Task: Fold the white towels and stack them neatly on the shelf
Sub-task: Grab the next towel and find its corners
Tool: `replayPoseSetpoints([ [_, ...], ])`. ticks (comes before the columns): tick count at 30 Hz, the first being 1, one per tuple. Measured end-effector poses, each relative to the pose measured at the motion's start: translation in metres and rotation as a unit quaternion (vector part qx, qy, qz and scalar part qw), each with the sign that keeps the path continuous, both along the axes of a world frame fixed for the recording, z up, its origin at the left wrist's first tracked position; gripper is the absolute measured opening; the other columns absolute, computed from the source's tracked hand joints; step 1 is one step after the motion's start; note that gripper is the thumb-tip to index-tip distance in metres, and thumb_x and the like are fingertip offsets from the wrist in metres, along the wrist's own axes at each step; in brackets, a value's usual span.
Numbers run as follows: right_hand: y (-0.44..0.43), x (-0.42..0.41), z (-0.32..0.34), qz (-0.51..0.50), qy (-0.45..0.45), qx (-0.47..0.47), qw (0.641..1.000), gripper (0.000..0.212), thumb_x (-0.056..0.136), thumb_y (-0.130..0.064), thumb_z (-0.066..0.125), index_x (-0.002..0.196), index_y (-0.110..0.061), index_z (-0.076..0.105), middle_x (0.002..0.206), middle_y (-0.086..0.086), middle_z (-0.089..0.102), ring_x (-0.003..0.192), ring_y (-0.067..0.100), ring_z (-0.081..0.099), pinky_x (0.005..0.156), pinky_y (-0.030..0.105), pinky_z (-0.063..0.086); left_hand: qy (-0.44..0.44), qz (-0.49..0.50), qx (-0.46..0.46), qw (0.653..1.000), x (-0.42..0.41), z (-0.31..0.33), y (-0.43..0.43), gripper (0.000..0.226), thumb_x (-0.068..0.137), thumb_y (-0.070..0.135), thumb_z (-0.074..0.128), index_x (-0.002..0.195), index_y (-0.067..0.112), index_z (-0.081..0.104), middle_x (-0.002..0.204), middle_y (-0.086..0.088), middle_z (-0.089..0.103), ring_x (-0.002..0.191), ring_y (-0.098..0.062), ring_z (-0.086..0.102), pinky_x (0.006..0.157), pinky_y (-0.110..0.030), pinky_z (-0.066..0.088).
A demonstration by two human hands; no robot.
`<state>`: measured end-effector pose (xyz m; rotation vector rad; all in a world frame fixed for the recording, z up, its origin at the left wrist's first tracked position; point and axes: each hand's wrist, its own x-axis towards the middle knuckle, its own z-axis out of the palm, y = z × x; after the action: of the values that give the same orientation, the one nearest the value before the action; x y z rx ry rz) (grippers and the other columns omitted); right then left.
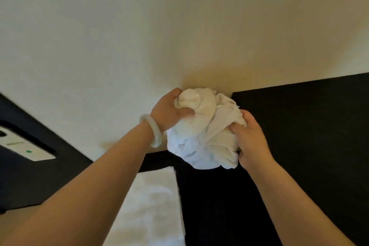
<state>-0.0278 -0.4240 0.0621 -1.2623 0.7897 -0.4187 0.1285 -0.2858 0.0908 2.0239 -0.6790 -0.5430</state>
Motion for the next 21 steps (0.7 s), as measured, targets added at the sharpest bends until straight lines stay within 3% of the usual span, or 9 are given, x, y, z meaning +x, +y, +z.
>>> replayPoseSetpoints([
  [3, -0.020, -0.024, 0.064, -0.017, -0.053, -0.018, 0.998, 0.020, 0.092, -0.015, 0.065, 0.102, -0.033, 0.067, 0.097, -0.003, 0.074, 0.092, 0.018, 0.071, 0.074, 0.039, 0.060, -0.042, -0.020, -0.055, 0.997, -0.022, 0.065, -0.019, 0.049, 0.063, 0.035, 0.073, 0.103, 0.012, 0.056, 0.093, -0.001, 0.060, 0.087, -0.019, 0.057, 0.080, -0.042, 0.050],
  [6, -0.041, -0.051, 0.127, -0.030, -0.101, -0.051, 0.993, 0.022, 0.091, -0.011, 0.065, 0.104, -0.028, 0.066, 0.096, -0.001, 0.075, 0.091, 0.019, 0.072, 0.071, 0.038, 0.059, -0.081, -0.022, -0.107, 0.991, -0.047, 0.130, -0.042, 0.051, 0.064, 0.033, 0.074, 0.105, 0.008, 0.056, 0.098, -0.007, 0.062, 0.092, -0.024, 0.060, 0.085, -0.047, 0.051],
  [10, -0.079, -0.086, 0.207, -0.051, -0.141, -0.131, 0.980, 0.022, 0.090, -0.017, 0.065, 0.108, -0.029, 0.064, 0.102, -0.003, 0.072, 0.094, 0.018, 0.068, 0.071, 0.038, 0.057, -0.124, -0.035, -0.185, 0.974, -0.083, 0.209, -0.080, 0.048, 0.070, 0.028, 0.077, 0.105, 0.006, 0.054, 0.096, -0.003, 0.060, 0.088, -0.019, 0.057, 0.085, -0.045, 0.051],
  [14, -0.140, -0.116, 0.252, -0.029, -0.160, -0.182, 0.970, 0.019, 0.088, -0.021, 0.070, 0.101, -0.033, 0.066, 0.104, 0.001, 0.071, 0.098, 0.023, 0.067, 0.079, 0.045, 0.058, -0.141, -0.042, -0.214, 0.966, -0.118, 0.249, -0.132, 0.043, 0.077, 0.024, 0.077, 0.110, 0.010, 0.054, 0.108, -0.006, 0.062, 0.100, -0.024, 0.061, 0.086, -0.041, 0.052],
  [17, -0.203, -0.128, 0.236, 0.016, -0.072, -0.205, 0.976, 0.024, 0.087, -0.023, 0.070, 0.107, -0.033, 0.062, 0.108, 0.003, 0.068, 0.100, 0.027, 0.063, 0.085, 0.050, 0.055, -0.149, -0.041, -0.145, 0.977, -0.138, 0.228, -0.184, 0.043, 0.083, 0.023, 0.074, 0.119, 0.014, 0.051, 0.110, -0.001, 0.057, 0.099, -0.018, 0.057, 0.081, -0.031, 0.049],
  [21, -0.278, -0.136, 0.148, 0.132, 0.153, -0.198, 0.959, 0.051, 0.085, -0.022, 0.074, 0.130, -0.024, 0.052, 0.126, 0.006, 0.058, 0.110, 0.025, 0.056, 0.088, 0.041, 0.049, -0.110, -0.082, 0.111, 0.984, -0.154, 0.121, -0.251, 0.062, 0.086, 0.037, 0.070, 0.133, 0.012, 0.039, 0.126, -0.003, 0.051, 0.111, -0.017, 0.049, 0.094, -0.029, 0.042],
])
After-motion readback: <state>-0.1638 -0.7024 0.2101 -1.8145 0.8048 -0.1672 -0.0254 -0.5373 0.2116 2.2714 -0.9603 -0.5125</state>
